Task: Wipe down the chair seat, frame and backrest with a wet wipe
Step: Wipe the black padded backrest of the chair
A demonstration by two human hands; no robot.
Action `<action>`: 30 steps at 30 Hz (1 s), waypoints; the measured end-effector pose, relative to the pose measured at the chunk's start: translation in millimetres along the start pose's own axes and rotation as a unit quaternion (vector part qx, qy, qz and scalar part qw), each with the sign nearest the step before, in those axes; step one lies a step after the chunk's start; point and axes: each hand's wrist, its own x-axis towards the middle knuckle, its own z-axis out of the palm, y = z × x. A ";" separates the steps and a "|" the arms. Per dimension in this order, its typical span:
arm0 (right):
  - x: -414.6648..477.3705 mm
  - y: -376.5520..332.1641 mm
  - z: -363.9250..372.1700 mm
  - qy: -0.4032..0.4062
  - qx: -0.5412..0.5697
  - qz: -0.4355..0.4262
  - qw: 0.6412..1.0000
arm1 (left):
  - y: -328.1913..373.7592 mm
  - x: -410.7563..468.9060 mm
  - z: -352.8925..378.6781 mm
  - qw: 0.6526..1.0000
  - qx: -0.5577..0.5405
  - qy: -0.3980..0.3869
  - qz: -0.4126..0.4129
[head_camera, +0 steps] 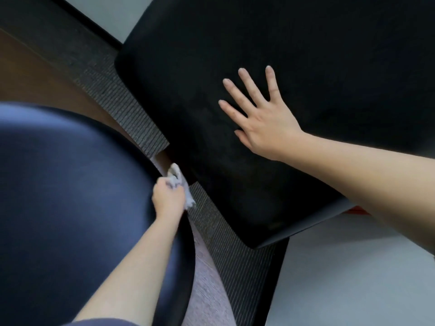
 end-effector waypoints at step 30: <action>5.0 0.0 4.2 -0.022 0.004 -0.013 1.000 | 99.7 131.9 -24.2 0.974 -0.217 0.061 0.034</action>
